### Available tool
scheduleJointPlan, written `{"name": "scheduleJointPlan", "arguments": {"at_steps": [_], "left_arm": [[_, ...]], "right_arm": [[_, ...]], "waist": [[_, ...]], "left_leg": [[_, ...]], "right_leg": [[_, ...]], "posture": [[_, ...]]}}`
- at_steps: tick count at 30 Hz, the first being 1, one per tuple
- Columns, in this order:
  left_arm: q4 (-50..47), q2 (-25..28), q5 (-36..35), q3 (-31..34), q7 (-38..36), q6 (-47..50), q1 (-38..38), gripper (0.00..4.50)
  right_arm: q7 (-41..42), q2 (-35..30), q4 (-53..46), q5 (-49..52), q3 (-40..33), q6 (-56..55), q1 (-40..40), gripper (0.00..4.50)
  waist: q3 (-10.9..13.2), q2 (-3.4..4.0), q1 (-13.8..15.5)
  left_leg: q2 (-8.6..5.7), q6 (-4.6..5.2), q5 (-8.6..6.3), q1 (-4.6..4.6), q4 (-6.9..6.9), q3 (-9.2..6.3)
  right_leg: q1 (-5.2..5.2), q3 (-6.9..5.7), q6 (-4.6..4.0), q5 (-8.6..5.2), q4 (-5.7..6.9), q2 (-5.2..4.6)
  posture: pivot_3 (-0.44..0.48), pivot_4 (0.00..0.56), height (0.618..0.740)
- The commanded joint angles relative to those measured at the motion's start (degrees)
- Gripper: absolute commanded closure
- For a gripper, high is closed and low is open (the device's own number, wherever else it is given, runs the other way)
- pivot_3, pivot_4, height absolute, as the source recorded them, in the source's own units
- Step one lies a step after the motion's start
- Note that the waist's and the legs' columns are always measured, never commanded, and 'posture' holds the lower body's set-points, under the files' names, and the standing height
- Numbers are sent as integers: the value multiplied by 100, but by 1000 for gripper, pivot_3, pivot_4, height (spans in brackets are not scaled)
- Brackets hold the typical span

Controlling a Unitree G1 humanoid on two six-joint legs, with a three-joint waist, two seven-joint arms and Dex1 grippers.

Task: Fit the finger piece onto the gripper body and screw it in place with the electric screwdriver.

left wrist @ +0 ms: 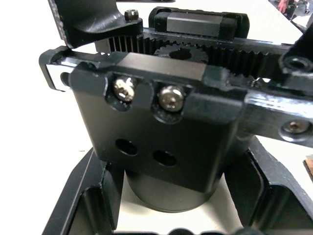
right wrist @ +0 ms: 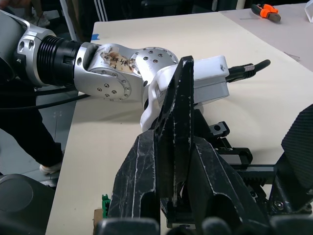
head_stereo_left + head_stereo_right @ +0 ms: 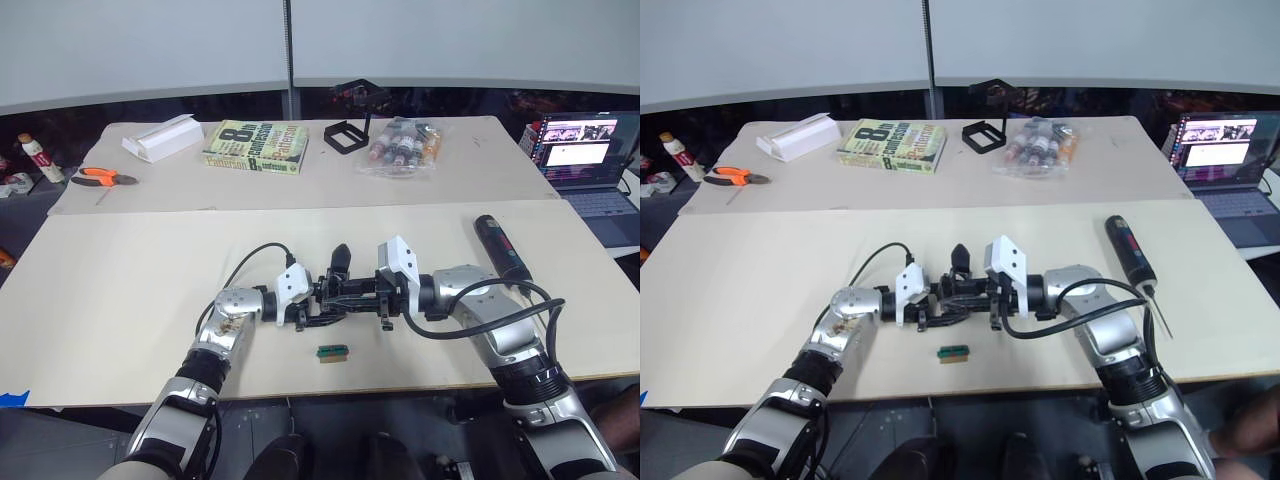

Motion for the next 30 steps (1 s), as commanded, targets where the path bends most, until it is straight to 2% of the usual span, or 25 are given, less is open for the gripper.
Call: {"name": "scheduleJointPlan", "arguments": {"at_steps": [1, 15, 27, 30], "left_arm": [[-93, -15, 63, -87, 27, 32, 47, 2156], [-135, -5, 53, -84, 41, 63, 59, 2156], [-114, -3, 42, -91, 37, 71, 45, 2156], [-116, -10, 41, -93, 41, 76, 41, 2156]], "right_arm": [[-55, -33, 16, -61, -16, -19, 38, 4111], [-212, -25, 255, -215, 80, 32, -58, 4111], [-464, -200, -42, -255, 340, 884, -84, 4111], [-413, -222, 268, -344, 350, 600, 81, 4111]], "waist": [[0, 0, 0], [-1, 1, -13], [-6, 1, -12], [-8, 0, -11]], "left_leg": [[0, 0, 0, 0, 0, 0], [0, 0, 0, 4, 0, 0], [0, 0, 0, 9, 0, -2], [0, 0, 0, 12, -1, -3]], "right_leg": [[0, 0, 0, 0, 0, 0], [4, 0, 0, 0, 0, 0], [8, 0, 0, 0, -1, -2], [10, 0, 0, 0, -1, -1]], "posture": [[0, 150, 740], [0, 150, 740], [0, 150, 740], [0, 150, 740]]}}
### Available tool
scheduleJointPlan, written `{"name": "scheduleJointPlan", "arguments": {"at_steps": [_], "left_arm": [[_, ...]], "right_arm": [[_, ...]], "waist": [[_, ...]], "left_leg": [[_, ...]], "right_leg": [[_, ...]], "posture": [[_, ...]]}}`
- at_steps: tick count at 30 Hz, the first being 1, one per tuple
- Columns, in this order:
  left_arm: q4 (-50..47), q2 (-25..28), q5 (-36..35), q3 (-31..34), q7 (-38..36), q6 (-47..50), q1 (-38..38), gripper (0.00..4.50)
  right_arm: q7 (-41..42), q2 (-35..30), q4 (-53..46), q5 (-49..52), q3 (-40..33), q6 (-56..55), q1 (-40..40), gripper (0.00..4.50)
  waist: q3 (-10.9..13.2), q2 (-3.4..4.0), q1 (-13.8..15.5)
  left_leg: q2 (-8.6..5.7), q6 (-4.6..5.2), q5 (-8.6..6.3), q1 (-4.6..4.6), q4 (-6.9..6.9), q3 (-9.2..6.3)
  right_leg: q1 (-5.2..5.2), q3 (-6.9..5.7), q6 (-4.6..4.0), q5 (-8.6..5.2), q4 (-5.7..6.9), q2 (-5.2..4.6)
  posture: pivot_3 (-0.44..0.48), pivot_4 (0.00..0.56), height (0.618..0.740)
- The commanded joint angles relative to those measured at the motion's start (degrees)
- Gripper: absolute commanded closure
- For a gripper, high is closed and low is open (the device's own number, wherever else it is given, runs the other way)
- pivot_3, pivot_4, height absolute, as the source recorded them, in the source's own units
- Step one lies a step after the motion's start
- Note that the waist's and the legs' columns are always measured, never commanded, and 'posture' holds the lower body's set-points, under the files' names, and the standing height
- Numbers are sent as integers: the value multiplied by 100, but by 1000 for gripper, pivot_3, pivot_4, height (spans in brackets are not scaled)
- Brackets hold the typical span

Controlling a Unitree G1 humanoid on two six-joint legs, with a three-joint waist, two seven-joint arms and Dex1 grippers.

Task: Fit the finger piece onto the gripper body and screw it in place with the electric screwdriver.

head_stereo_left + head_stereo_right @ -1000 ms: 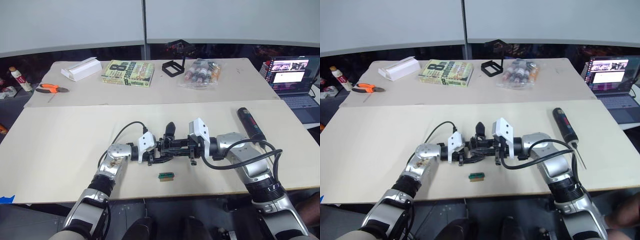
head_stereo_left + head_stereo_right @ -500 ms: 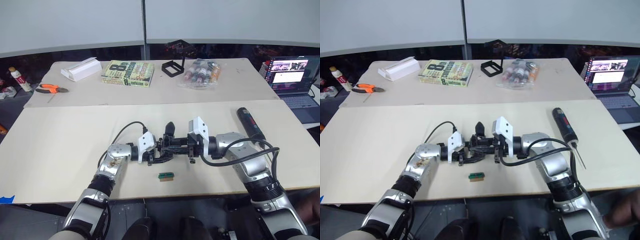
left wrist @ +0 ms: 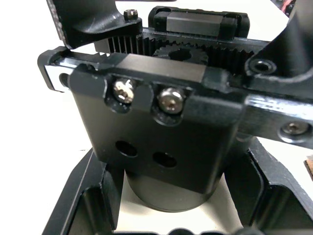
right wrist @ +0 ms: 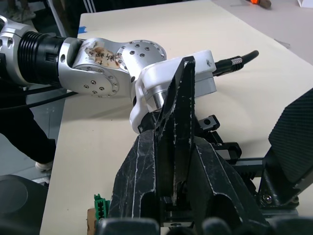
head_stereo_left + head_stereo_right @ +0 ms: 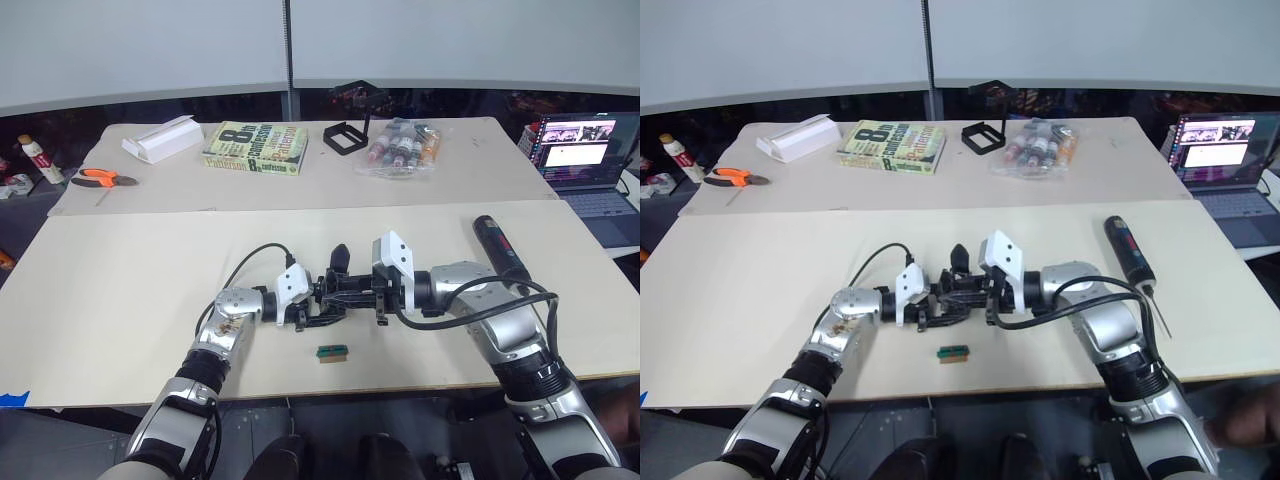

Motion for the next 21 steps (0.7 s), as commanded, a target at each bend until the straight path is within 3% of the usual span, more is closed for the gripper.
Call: {"name": "scheduleJointPlan", "arguments": {"at_steps": [1, 21], "left_arm": [[-121, -19, 40, -79, 1, 47, 34, 2156], [-153, 13, 27, -75, -1, 60, 70, 2156]], "right_arm": [[25, -132, 485, -305, 170, -111, 314, 4111], [190, -153, 102, 100, 20, 245, 52, 4111]], "waist": [[-1, -1, 3], [-13, -1, -3]], "left_leg": [[0, 0, 0, 4, -1, 0], [1, 3, -2, 30, -13, 1]], "right_leg": [[0, -1, 0, 0, -1, 0], [9, 3, 0, 0, -9, -1]], "posture": [[0, 150, 740], [0, 150, 740]]}}
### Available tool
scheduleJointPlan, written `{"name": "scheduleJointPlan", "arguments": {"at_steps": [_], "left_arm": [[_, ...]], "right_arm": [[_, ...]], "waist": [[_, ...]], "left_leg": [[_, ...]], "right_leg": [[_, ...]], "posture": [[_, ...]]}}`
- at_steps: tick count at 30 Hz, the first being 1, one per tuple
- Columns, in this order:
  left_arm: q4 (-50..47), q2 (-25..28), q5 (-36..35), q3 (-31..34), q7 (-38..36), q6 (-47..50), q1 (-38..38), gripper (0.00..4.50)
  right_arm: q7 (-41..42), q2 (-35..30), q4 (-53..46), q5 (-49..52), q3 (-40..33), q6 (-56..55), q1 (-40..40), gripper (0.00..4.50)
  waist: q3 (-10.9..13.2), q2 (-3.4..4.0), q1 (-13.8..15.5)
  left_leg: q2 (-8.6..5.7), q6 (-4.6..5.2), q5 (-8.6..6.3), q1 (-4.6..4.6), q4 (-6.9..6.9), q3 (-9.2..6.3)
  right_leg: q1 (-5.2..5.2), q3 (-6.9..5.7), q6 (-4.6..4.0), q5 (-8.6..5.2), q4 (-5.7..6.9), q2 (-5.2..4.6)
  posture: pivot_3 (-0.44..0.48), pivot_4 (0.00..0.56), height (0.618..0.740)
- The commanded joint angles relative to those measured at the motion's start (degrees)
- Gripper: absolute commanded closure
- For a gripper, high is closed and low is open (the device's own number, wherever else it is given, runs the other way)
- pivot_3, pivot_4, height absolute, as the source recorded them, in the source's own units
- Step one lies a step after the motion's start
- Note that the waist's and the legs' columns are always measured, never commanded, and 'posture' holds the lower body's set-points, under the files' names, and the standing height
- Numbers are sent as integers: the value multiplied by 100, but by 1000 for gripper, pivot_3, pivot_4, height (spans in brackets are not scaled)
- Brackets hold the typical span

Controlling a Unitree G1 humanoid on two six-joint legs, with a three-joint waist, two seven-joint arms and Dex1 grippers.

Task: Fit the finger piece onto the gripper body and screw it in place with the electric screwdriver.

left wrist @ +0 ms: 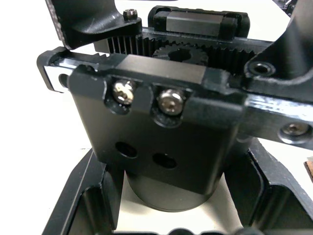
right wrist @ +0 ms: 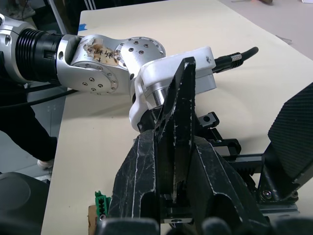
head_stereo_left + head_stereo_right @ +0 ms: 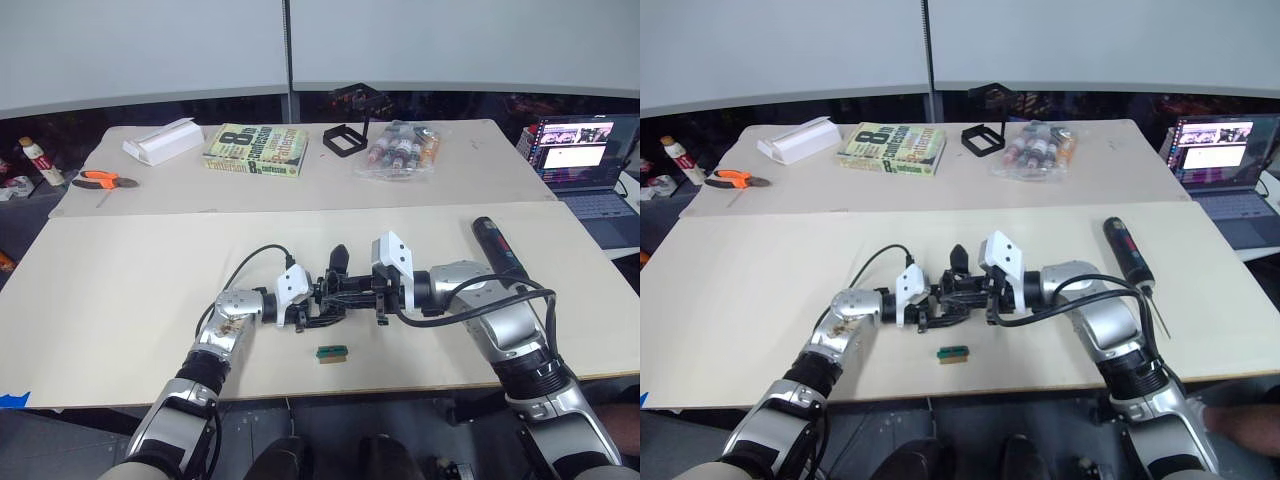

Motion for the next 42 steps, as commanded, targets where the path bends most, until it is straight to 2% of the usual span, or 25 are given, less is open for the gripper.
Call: {"name": "scheduleJointPlan", "arguments": {"at_steps": [1, 3, 4, 5, 8, 9, 13, 14, 24, 35, 38, 42], "left_arm": [[-142, 16, 33, -58, -22, 0, 41, 2156], [-150, 18, 31, -53, -18, 2, 47, 2156], [-149, 20, 32, -51, -17, 0, 49, 2156], [-149, 22, 31, -48, -15, -1, 51, 2156], [-150, 30, 30, -43, -12, -5, 63, 2156], [-151, 32, 28, -43, -9, -4, 66, 2156], [-155, 32, 23, -38, 7, -2, 78, 2156], [-156, 30, 22, -36, 14, -2, 86, 2156], [-222, 9, 16, -49, 40, 25, 157, 2156], [-222, 29, 24, -52, 18, 27, 135, 2156], [-227, 46, 23, -50, 5, 27, 139, 2156], [-240, 54, 18, -49, -2, 30, 149, 2156]], "right_arm": [[129, -108, -83, 119, -44, 214, 109, 4111], [241, -104, -268, 276, -126, 141, 119, 4111], [256, -96, -327, 302, -160, 63, 119, 3101], [297, -100, -382, 335, -179, 5, 118, 2884], [399, -131, -550, 380, -223, -131, 121, 1755], [397, -124, -595, 394, -249, -155, 116, 1530], [388, -54, -719, 522, -392, -182, 112, 126], [396, -53, -714, 516, -415, -199, 123, 57], [233, 121, -396, 615, -529, -301, 274, 57], [424, 450, -14, 820, -677, -565, 588, 57], [405, 491, 44, 798, -676, -629, 584, 883], [364, 571, 129, 748, -662, -727, 550, 2231]], "waist": [[0, 0, 0], [0, 0, 4], [0, 0, 6], [0, -1, 5], [1, 0, -18], [0, 0, -19], [1, -1, -19], [1, -1, -20], [1, -1, -29], [1, 0, -35], [1, 0, -38], [1, 0, -42]], "left_leg": [[0, 0, 0, -2, 0, 0], [0, 0, 0, -6, 0, -1], [-1, 0, 0, -10, 0, -1], [-1, 0, 0, -15, 0, 0], [-2, 0, 1, -25, 0, 2], [-1, -1, 1, -25, 0, 2], [0, -2, 1, -24, -1, 1], [0, -1, 1, -24, -1, 1], [0, -2, 1, -23, -4, 1], [-1, -2, 1, -23, -6, 0], [-1, -2, 1, -23, -7, 1], [0, -2, 1, -23, -8, 1]], "right_leg": [[0, 0, 0, 0, 0, 0], [-2, 0, 0, 0, 0, 0], [-4, 0, 0, 0, 0, 0], [-4, 0, 0, 0, 0, 0], [-9, 3, 0, 0, 3, 0], [-9, 2, 0, 0, 3, 0], [-8, 1, 0, 0, 3, 1], [-8, 1, 0, 0, 2, 1], [-8, 2, 0, 0, 1, 0], [-8, 2, 0, 0, 3, 1], [-8, 2, 0, 0, 1, 1], [-9, 1, 0, 0, 2, 2]], "posture": [[0, 150, 740], [0, 150, 740], [0, 150, 740], [0, 150, 740], [0, 150, 740], [0, 150, 740], [0, 150, 740], [0, 150, 740], [0, 150, 740], [0, 150, 740], [0, 150, 740], [0, 150, 740]]}}
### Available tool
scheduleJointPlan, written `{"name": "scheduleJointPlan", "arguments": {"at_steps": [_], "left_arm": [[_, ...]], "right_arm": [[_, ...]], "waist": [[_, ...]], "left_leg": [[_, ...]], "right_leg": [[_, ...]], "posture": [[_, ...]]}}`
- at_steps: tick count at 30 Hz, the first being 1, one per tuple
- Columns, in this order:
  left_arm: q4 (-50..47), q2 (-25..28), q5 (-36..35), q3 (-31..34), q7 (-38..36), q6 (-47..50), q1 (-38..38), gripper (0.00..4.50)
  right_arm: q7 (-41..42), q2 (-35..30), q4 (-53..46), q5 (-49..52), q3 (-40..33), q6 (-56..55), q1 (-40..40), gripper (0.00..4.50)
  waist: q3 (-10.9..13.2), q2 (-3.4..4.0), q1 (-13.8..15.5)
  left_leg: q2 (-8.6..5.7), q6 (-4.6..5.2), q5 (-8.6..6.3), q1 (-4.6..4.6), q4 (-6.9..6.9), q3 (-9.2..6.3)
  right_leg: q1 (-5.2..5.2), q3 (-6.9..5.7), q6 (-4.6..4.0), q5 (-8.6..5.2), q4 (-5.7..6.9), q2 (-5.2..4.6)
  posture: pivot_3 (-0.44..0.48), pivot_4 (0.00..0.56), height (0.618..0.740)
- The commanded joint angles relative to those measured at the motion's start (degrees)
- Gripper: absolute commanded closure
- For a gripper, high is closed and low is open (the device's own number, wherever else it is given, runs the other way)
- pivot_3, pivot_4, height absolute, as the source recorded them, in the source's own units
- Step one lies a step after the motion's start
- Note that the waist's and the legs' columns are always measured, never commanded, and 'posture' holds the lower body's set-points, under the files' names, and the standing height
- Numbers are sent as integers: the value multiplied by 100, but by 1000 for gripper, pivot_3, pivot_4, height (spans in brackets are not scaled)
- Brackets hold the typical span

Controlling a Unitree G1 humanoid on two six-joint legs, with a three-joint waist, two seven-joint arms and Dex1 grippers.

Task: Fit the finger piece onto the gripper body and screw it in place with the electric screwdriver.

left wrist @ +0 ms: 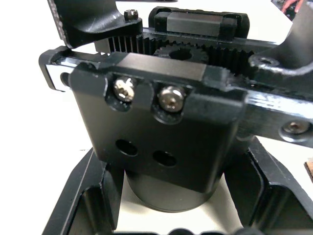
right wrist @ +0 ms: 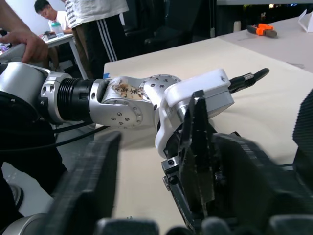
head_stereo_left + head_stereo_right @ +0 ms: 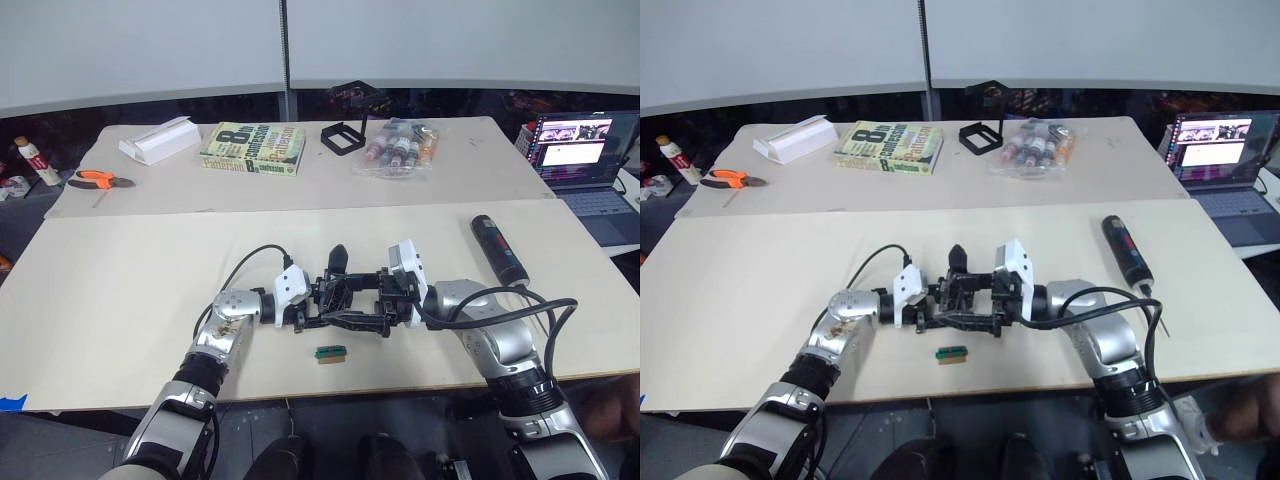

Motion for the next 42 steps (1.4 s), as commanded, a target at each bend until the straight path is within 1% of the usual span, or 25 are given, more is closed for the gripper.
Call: {"name": "scheduleJointPlan", "arguments": {"at_steps": [1, 2, 4, 5, 6, 13, 18, 22, 29, 38, 42], "left_arm": [[-94, -3, 29, -71, -19, 30, 60, 2156], [-93, -4, 28, -71, -19, 31, 59, 2156], [-110, -4, 24, -72, -20, 42, 68, 2156], [-117, -4, 23, -72, -19, 47, 72, 2156], [-121, -2, 25, -74, -21, 50, 75, 2156], [-146, -8, 28, -83, -6, 72, 89, 2156], [-153, -18, 24, -83, 7, 79, 93, 2156], [-164, -26, 23, -89, 9, 82, 109, 2156], [-158, -22, 19, -85, 7, 71, 114, 2156], [-170, -19, 17, -94, -8, 90, 112, 2156], [-179, -14, 16, -92, -5, 99, 114, 2156]], "right_arm": [[-20, 77, -7, 31, -125, -220, -86, 2533], [-24, 90, 10, 21, -118, -237, -92, 2973], [-32, 107, 39, -12, -84, -265, -110, 3620], [-30, 111, 47, -30, -72, -276, -116, 4033], [-40, 98, 65, -94, -31, -274, -136, 4154], [-210, -14, 133, -463, 174, -56, -264, 4153], [-214, 61, 55, -327, 37, -215, -290, 4153], [-236, -54, 99, -451, 63, -235, -333, 4153], [11, -312, -13, -489, 208, -58, -344, 4153], [-122, -235, -175, -441, 289, 163, -325, 4153], [-131, -176, -204, -377, 187, 47, -320, 4153]], "waist": [[0, 0, 1], [0, 0, 0], [0, 0, -3], [0, 0, -5], [0, 0, -5], [0, 0, -23], [0, 0, -24], [0, 0, -23], [0, 0, -13], [0, 0, -15], [0, 0, -22]], "left_leg": [[0, 0, 0, 0, -1, -1], [0, 0, 0, 0, -1, 0], [-1, 0, 0, 0, -1, 0], [-1, 0, 0, 0, -1, 0], [0, 0, 0, 1, -2, 0], [0, 0, 0, 5, -3, -1], [0, 0, 0, 7, -4, 0], [-1, 0, 0, 7, -4, 0], [-1, 0, 0, 7, -4, 0], [0, 0, 0, 8, -4, 0], [0, 0, 0, 7, -5, 0]], "right_leg": [[0, 0, 0, 0, 1, 0], [0, 0, 0, 0, 0, 0], [0, 0, 0, 0, 0, 0], [-1, 0, 0, 0, 1, 0], [0, 0, 0, 0, 1, 0], [1, -1, 0, 0, 1, 1], [2, 0, 0, 0, 0, 0], [2, 0, 0, 0, 0, 0], [2, -1, 0, 0, 0, 0], [3, 1, 0, 0, -2, -1], [3, 1, 0, 0, -1, 0]], "posture": [[0, 150, 740], [0, 150, 740], [0, 150, 740], [0, 150, 740], [0, 150, 740], [0, 150, 740], [0, 150, 740], [0, 150, 740], [0, 150, 740], [0, 150, 740], [0, 150, 740]]}}
